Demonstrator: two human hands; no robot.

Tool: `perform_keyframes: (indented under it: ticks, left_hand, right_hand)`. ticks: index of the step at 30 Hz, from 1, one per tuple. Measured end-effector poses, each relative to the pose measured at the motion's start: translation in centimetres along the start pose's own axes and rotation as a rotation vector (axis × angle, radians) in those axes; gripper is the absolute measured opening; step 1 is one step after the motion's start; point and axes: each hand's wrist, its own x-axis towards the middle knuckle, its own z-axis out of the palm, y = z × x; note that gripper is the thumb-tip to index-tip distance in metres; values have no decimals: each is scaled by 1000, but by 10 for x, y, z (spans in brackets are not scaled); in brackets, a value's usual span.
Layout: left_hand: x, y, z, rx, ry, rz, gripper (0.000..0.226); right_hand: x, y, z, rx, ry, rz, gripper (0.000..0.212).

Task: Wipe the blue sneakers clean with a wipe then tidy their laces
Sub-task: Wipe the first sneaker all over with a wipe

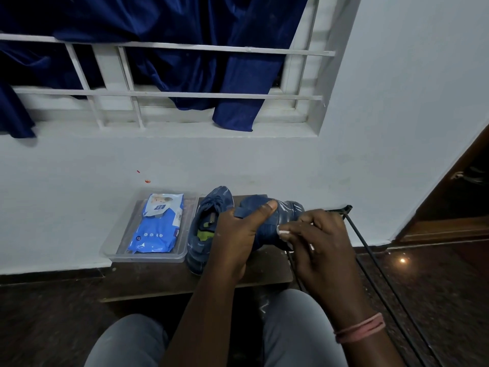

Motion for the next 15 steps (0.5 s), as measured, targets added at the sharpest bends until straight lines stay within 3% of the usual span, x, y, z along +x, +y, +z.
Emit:
perform_keyframes:
  ticks: [3, 8, 10, 13, 15]
  left_hand:
    - [-1, -3, -2, 10, -24, -41, 27]
    - [3, -6, -11, 31, 43, -48, 26]
    - [5, -9, -14, 74, 64, -48, 33]
    - [6, -12, -19, 120, 49, -49, 65]
    - [5, -13, -25, 156, 10, -46, 66]
  right_hand:
    - [3, 4, -8, 42, 69, 155, 20]
    - [0, -1, -6, 255, -1, 210, 11]
    - [0, -1, -5, 261, -32, 228, 11]
    - [2, -2, -1, 185, -44, 237, 15]
    - [4, 0, 3, 150, -62, 271, 14]
